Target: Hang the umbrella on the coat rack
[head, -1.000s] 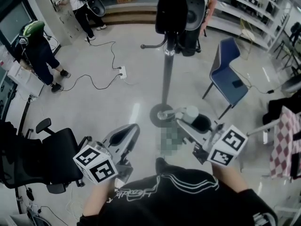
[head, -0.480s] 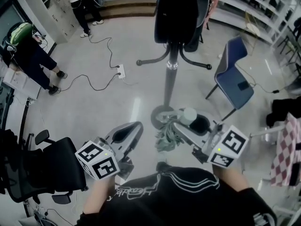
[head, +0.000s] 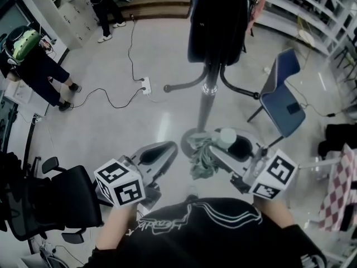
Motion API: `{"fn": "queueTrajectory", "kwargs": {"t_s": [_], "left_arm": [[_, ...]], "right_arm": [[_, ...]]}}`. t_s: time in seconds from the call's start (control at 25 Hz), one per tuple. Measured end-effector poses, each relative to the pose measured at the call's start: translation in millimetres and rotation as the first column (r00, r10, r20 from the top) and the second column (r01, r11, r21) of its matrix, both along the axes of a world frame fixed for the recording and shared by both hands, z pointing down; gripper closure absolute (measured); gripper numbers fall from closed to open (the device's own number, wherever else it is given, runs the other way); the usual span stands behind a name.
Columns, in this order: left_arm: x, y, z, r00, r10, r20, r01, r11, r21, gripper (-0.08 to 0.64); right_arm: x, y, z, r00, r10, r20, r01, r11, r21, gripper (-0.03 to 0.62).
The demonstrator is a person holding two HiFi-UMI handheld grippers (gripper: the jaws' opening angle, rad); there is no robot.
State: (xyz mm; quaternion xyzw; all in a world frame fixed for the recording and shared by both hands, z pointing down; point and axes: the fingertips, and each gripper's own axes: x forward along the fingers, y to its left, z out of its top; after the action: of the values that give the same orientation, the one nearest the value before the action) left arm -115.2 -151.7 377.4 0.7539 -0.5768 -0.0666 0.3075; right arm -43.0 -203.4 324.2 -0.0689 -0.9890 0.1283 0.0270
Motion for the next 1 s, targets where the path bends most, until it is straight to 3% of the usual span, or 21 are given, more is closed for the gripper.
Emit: {"fn": "queueTrajectory", "kwargs": {"t_s": [0.24,0.4,0.56,0.68,0.84,1.0], "left_arm": [[-5,0,4,0.999,0.033,-0.022,-0.033,0.999,-0.008,0.54],[-16,3,6,0.996,0.06,-0.064,-0.061,0.998,-0.02,0.477],[-34,4,2,0.987,0.111,-0.114,-0.114,0.993,-0.013,0.466],[-38,-2,-3,0.975,0.174,-0.138,-0.177,0.984,-0.011,0.466],[-40,-7,-7,0.96,0.26,-0.1,-0.263,0.965,-0.019,0.466],[-48,-11,-8,0.94,0.319,-0.12,-0.323,0.946,-0.018,0.466]], "right_arm": [[-15,6,3,1.0,-0.013,-0.001,0.013,1.0,-0.011,0.431],[-28,16,3,1.0,-0.004,-0.012,0.004,1.0,-0.02,0.431],[-44,23,-3,0.999,0.036,-0.011,-0.036,0.999,-0.013,0.431],[-49,24,-3,0.997,0.079,-0.021,-0.079,0.997,-0.009,0.43],[-55,25,-6,0.99,0.138,-0.024,-0.138,0.99,-0.014,0.431],[-64,30,-13,0.983,0.18,-0.025,-0.18,0.984,-0.001,0.431]]}}
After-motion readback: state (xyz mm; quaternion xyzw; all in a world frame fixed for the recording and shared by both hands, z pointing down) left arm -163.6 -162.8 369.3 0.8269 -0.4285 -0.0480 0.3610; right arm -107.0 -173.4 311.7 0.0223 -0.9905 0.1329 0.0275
